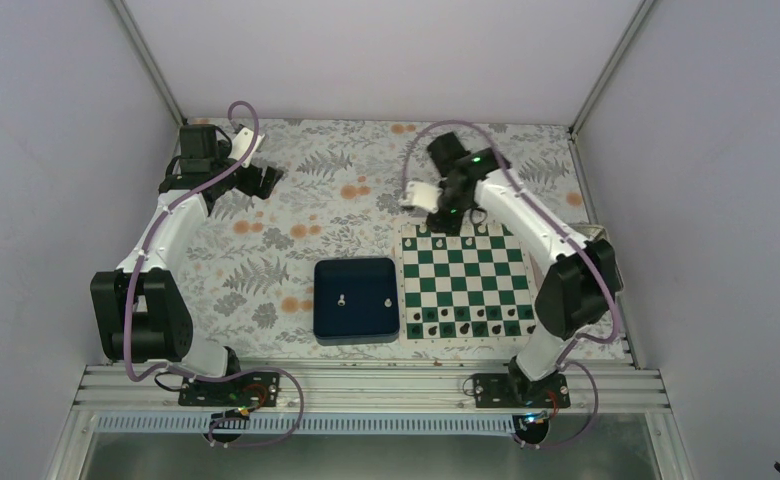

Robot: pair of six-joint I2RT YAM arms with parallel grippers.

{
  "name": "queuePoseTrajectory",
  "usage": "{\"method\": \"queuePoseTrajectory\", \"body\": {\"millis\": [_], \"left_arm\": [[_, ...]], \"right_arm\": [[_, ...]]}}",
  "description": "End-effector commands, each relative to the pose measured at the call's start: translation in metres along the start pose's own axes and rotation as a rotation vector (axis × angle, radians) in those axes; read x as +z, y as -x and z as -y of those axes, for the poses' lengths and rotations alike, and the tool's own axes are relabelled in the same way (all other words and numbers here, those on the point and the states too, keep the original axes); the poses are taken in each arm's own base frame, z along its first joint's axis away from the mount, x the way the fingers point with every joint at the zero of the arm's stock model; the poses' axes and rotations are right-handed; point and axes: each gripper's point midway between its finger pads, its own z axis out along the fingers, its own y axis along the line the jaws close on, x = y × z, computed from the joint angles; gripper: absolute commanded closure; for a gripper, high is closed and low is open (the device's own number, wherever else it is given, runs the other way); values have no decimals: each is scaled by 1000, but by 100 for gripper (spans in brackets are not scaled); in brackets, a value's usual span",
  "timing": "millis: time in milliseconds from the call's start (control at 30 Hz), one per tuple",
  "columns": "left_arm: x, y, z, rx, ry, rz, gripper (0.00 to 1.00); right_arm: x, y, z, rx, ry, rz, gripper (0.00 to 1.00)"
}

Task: Set up the chess pieces on the board
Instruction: Place the chess piece on the chessboard, then pick up the chess piece from the storage box.

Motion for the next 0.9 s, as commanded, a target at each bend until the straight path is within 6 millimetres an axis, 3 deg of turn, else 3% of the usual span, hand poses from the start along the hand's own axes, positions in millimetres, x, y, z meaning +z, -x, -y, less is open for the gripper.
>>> {"method": "queuePoseTrajectory", "body": {"millis": [0,167,400,633,867], "left_arm": [[-4,9,-1,16,1,24,0],[-5,9,-1,19,3,26,0],[-3,7,-1,17,1,21,0],[-4,7,-1,19,2,22,0],[-4,8,0,18,1,23,0]], "right_arm": [[14,36,-58,-115,79,-50,64],[51,51,-116,-247,165,-120,63],[83,57,-164,-362,224,-178,62],[106,49,-183,-412,248,-235,60],[115,45,-182,-418,231,-260,60]]}}
